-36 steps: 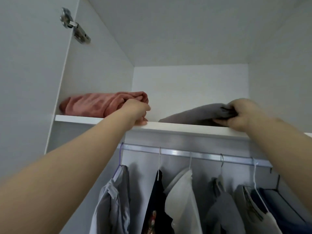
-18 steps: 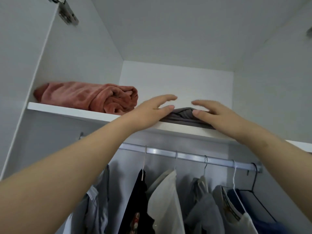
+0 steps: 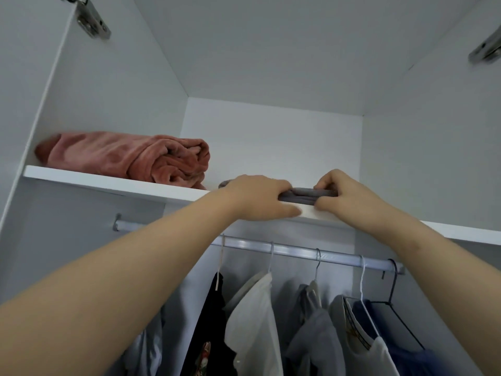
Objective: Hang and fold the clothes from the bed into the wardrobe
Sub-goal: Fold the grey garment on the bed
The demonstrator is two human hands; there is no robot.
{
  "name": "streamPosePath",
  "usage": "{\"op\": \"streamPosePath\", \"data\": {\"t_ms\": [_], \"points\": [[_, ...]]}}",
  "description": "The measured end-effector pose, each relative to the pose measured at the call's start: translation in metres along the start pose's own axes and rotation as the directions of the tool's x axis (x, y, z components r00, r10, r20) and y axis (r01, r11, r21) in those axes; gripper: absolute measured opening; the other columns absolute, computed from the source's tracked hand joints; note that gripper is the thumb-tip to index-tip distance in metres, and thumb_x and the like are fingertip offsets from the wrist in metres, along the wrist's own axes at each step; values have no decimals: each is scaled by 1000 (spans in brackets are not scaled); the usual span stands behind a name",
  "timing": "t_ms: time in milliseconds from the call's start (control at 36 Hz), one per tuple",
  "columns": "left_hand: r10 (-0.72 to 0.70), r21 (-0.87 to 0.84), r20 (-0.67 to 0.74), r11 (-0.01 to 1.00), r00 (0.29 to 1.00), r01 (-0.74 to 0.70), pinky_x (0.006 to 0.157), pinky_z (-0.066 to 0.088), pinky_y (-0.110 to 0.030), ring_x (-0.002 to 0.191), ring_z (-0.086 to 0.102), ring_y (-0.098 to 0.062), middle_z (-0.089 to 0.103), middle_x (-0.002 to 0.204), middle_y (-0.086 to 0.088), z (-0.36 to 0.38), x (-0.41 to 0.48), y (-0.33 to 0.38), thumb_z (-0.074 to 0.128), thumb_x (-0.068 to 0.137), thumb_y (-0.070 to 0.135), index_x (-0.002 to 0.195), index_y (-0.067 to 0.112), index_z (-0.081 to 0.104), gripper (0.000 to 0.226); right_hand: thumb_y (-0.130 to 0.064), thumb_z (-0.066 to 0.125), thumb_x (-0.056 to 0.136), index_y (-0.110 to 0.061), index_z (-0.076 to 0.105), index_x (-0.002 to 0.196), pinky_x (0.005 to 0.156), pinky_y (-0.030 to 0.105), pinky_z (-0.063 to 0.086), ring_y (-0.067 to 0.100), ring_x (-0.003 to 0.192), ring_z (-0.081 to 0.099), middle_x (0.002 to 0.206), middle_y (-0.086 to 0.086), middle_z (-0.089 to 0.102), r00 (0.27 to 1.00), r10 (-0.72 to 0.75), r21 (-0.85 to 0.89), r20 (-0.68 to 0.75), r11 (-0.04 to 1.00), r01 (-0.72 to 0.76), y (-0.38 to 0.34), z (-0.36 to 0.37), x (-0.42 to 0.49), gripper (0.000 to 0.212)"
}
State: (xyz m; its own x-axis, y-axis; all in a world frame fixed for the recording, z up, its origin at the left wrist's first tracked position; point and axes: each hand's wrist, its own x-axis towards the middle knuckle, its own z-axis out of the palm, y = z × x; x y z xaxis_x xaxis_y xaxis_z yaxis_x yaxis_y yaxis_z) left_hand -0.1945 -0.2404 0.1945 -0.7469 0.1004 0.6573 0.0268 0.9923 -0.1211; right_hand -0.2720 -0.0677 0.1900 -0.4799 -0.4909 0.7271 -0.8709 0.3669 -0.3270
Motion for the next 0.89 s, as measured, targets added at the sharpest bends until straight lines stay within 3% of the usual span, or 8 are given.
{"op": "streamPosePath", "data": {"t_ms": [56,111,278,444,556,639,750,889], "points": [[13,15,38,1000,999,-14,57,29,-23,70,45,-2,48,75,16,3,0,-2,45,88,57,102,28,49,32,-18,58,80,-29,50,90,61,26,38,9,74,52,86,-6,58,998,-4,-104,70,994,12,3,-5,-5,17],[25,-1,62,1000,998,-25,58,31,-23,70,44,0,49,77,15,1,2,-4,46,88,56,100,27,50,32,-20,57,82,-35,50,96,65,23,40,6,79,53,88,-10,58,992,-15,-180,122,983,37,6,-7,-8,22],[1,37,56,999,998,-3,64,32,-31,78,48,-15,49,77,14,3,2,-5,37,92,57,96,32,45,26,-32,43,96,-32,57,104,83,30,38,15,98,53,103,-6,60,990,5,-117,138,993,12,2,-4,-7,16],[-126,76,-9,989,992,126,73,33,-33,87,48,-20,53,90,6,0,-8,-15,21,99,45,110,32,50,34,-25,31,101,-11,59,110,76,31,36,21,89,50,100,6,59,977,21,-340,212,939,54,-16,9,15,33],[-230,72,-13,971,973,230,72,32,-33,86,48,-21,54,89,6,-6,-19,-33,20,99,45,95,33,48,31,-23,31,101,-10,58,105,75,31,36,21,88,48,97,5,55,967,8,-367,255,926,89,-33,28,30,31],[-295,58,-11,954,955,295,72,32,-33,86,49,-20,54,84,7,-10,-27,-47,21,98,44,101,28,55,37,-20,31,100,-14,53,94,71,29,32,21,86,47,96,5,53,960,-4,-361,281,926,109,-45,44,41,23],[-349,85,-9,933,937,348,72,32,-33,84,48,-23,55,88,2,-16,-36,-63,25,95,37,86,28,50,28,-16,30,99,-10,55,108,72,26,29,21,89,44,111,12,57,948,-3,-350,319,929,121,-58,62,53,27],[-376,88,-21,922,927,376,70,31,-32,81,47,-24,51,84,1,-19,-38,-72,25,95,34,86,28,49,27,-15,30,99,-8,55,115,74,24,28,20,91,43,120,12,55,937,1,-335,350,934,124,-67,65,58,30]]}}
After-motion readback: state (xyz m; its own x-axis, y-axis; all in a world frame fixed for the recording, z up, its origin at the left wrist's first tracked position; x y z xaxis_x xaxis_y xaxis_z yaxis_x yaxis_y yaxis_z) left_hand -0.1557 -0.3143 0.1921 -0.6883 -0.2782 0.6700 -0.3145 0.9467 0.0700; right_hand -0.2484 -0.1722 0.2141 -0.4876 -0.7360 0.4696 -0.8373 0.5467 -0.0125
